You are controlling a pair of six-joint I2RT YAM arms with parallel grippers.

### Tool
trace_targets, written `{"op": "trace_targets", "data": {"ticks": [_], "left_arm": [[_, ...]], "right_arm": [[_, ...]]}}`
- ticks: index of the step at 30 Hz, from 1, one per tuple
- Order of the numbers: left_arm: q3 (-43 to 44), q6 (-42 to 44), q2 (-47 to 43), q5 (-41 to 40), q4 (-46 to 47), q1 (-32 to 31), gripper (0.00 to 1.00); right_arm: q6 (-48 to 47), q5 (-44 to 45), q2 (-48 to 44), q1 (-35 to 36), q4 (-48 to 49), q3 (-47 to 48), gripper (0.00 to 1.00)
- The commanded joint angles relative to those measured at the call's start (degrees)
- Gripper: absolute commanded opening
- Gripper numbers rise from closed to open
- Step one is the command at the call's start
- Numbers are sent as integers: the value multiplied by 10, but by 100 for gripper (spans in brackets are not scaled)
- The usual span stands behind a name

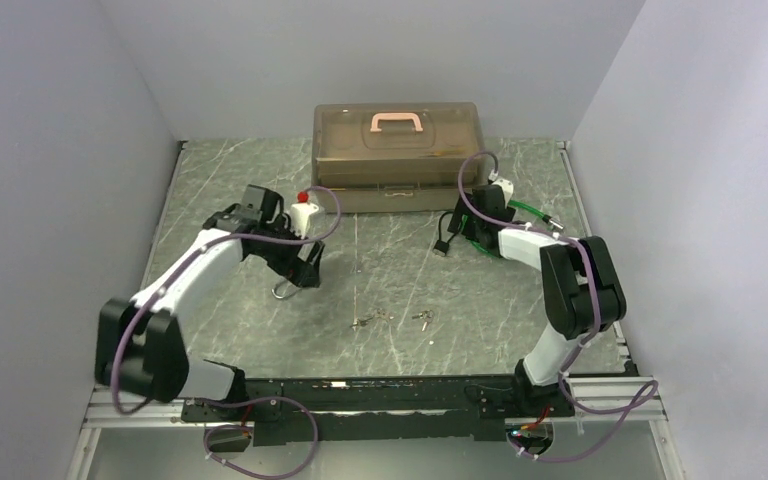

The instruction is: Unlock with the key

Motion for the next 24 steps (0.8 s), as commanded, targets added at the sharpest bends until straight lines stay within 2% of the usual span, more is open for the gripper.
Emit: {"op": "trace_targets", "data": {"ticks": [1,5,11,15,24], "left_arm": [[48,24,-110,27,-32,3,100],[93,26,-166,10,-63,18,99],[185,50,-171,39,-157,75,99],[200,77,-179,53,-201,110,99],[187,121,-237,26,-248,112,99]], "right_arm": [[7,-5,29,-1,15,27,89],[14,-16,49,0,16,32,75],[34,-29,53,28,25,15,59],[57,-18,23,72,28,-23,56],[129,26,-55,197,4,-96,50]]}}
